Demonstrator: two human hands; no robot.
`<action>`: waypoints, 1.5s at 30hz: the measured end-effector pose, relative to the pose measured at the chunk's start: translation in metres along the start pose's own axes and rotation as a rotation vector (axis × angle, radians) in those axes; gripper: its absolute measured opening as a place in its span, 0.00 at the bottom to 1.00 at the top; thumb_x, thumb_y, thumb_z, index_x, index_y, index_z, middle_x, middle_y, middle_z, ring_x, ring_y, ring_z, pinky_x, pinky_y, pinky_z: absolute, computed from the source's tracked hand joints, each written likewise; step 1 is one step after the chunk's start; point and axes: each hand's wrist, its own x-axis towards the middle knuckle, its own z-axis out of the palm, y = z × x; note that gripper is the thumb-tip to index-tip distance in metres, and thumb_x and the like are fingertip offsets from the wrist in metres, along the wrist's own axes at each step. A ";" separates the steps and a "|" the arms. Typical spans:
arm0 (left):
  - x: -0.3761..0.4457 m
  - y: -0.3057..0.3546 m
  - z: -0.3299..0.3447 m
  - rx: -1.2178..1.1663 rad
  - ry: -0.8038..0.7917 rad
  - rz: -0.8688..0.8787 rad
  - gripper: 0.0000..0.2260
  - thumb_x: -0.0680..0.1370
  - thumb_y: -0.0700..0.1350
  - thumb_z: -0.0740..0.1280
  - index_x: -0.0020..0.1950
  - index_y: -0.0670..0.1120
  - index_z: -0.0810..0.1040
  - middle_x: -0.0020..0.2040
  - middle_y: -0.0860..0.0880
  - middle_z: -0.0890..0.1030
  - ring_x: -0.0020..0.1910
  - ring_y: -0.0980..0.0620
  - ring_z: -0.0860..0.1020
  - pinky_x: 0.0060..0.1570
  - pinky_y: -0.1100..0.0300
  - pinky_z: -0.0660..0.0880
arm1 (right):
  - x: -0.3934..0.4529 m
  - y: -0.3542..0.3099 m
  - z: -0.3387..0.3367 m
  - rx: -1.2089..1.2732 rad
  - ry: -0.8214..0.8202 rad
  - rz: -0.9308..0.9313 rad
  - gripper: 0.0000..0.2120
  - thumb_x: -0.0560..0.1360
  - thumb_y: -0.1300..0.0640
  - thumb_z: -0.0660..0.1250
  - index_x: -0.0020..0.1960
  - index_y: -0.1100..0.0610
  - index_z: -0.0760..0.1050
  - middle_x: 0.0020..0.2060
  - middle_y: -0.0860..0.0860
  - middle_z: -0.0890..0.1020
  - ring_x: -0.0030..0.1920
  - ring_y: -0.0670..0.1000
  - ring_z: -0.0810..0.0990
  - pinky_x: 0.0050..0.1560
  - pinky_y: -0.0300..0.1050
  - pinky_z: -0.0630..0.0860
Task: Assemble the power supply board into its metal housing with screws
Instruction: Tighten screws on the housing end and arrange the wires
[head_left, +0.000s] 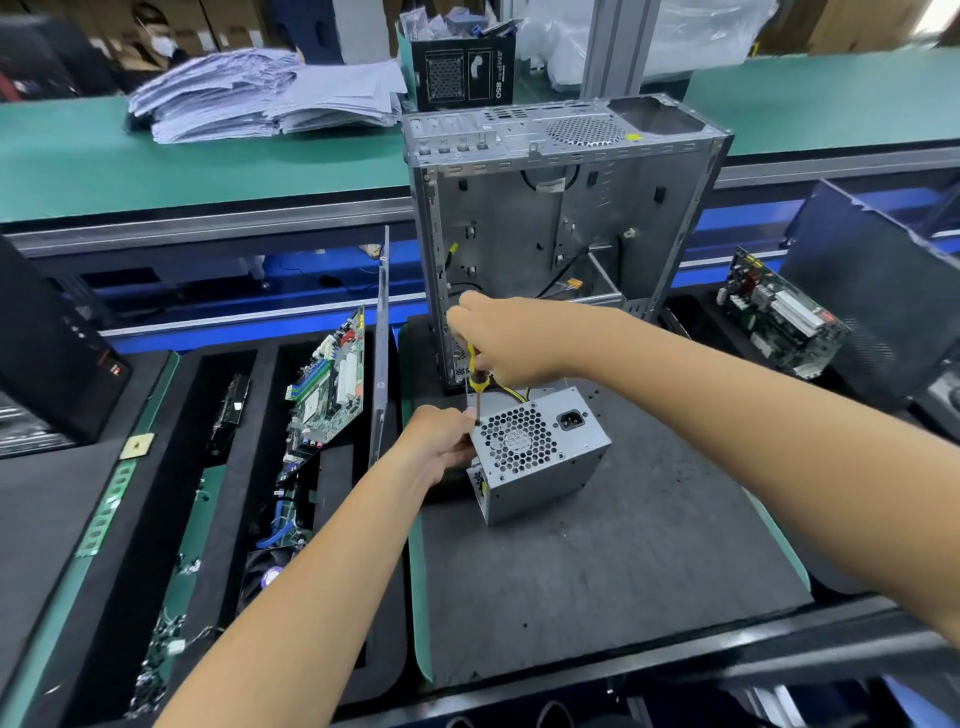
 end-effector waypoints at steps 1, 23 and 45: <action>0.000 0.000 0.000 0.001 0.000 0.003 0.10 0.78 0.31 0.59 0.57 0.34 0.75 0.55 0.44 0.82 0.38 0.49 0.80 0.35 0.54 0.79 | 0.000 -0.001 0.001 -0.012 0.019 -0.025 0.04 0.77 0.60 0.63 0.49 0.57 0.67 0.44 0.51 0.70 0.38 0.51 0.71 0.33 0.43 0.65; -0.009 0.013 0.004 0.383 0.070 0.100 0.02 0.76 0.36 0.66 0.44 0.38 0.75 0.42 0.43 0.77 0.38 0.47 0.74 0.38 0.56 0.73 | -0.003 0.060 -0.017 0.601 0.396 0.280 0.21 0.73 0.45 0.67 0.32 0.55 0.62 0.27 0.49 0.67 0.28 0.49 0.63 0.31 0.43 0.62; 0.045 0.065 0.136 1.108 -0.144 0.622 0.14 0.75 0.37 0.65 0.29 0.45 0.76 0.34 0.45 0.79 0.37 0.44 0.76 0.38 0.57 0.70 | -0.003 0.160 0.109 0.640 -0.037 0.621 0.08 0.74 0.69 0.59 0.46 0.69 0.78 0.38 0.66 0.81 0.33 0.53 0.73 0.33 0.48 0.76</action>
